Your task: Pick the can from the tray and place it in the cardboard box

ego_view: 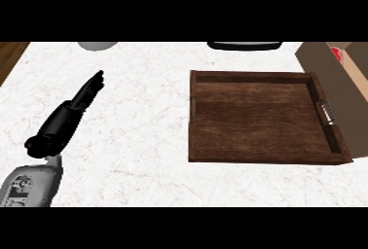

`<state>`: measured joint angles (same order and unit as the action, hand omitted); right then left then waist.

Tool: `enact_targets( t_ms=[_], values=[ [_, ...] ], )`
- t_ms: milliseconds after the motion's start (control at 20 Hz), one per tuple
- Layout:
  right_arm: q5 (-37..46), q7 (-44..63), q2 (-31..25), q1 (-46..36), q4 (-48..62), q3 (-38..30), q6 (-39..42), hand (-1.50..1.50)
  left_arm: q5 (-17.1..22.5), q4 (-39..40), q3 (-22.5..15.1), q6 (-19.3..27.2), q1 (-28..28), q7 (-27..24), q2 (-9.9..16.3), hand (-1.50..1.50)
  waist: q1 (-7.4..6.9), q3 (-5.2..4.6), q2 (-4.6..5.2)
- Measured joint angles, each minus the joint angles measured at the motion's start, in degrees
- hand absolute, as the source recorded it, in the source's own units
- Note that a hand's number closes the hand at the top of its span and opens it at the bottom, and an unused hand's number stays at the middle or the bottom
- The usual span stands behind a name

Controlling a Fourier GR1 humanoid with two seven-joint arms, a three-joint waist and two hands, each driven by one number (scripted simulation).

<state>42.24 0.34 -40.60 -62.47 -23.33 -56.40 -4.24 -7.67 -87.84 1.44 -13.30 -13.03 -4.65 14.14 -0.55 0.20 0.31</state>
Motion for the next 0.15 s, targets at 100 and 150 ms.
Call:
enact_targets(
  t_ms=[100, 150],
  values=[
    [-2.8, -1.8, -0.1, 1.7, -0.2, -2.5, -1.5, -1.5, 0.2, 0.2, 0.3, -0.2, 0.0, -0.2, 0.0, 0.0, -0.02, -0.03, 0.03],
    [-4.1, -2.9, -0.6, 2.8, -0.2, -3.6, -2.0, -1.5, 0.1, -0.3, -0.2, 0.1, 0.1, 0.4, -0.5, 0.0, -0.07, -0.04, 0.04]
  ],
)
